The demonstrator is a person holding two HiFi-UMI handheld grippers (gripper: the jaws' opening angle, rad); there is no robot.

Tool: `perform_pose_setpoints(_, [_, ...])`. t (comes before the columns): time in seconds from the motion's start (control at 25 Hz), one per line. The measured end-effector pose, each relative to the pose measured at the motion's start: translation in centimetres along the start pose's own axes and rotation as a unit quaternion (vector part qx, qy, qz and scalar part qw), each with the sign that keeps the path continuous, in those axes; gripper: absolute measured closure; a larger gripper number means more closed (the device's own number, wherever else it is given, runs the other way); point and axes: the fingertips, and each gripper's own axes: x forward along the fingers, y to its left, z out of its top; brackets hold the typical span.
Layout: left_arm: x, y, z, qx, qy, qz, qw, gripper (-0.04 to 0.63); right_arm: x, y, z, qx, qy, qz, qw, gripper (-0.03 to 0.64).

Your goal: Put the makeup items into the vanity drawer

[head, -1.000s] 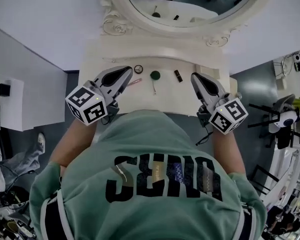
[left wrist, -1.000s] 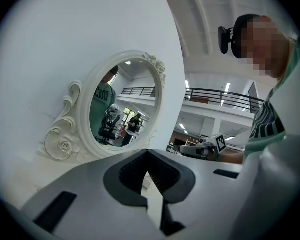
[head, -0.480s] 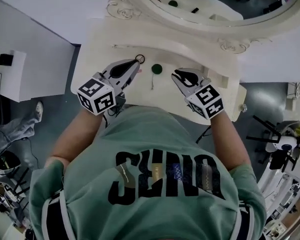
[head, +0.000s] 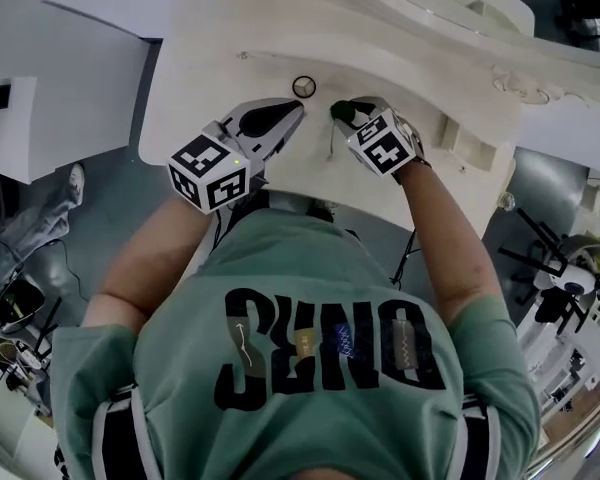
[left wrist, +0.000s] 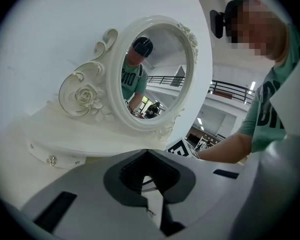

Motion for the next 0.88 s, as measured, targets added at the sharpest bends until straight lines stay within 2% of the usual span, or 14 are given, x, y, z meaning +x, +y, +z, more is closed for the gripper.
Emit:
perform_pose_setpoints(0.16, [0.2, 1.3, -1.1, -0.015, 0.005, -0.001, 0.9999, 0.597, 2.1, -0.3, -1.5, 0.015, 0.035, -0.006, 0.999, 0.445])
perform_pose_setpoints(0.36, [0.0, 1.9, -2.1, -0.034, 0.005, -0.002, 0.9994, 0.597, 2.6, -0.2, -1.8, 0.018, 0.046, -0.008, 0.999, 0.445])
perform_pose_setpoints(0.52, [-0.2, 1.8, -2.4, -0.042, 0.003, -0.001, 0.9991, 0.596, 2.6, 0.0, -1.8, 0.005, 0.047, -0.003, 0.999, 0.477])
perform_pose_setpoints(0.68, [-0.5, 1.6, -2.3, -0.041, 0.001, 0.001, 0.9992, 0.597, 2.4, -0.2, -1.9, 0.006, 0.037, -0.013, 0.999, 0.583])
perform_pose_setpoints(0.88, [-0.9, 0.9, -1.9, -0.037, 0.001, 0.004, 0.9993, 0.597, 0.9, -0.1, -1.5, 0.016, 0.006, -0.018, 1.0, 0.594])
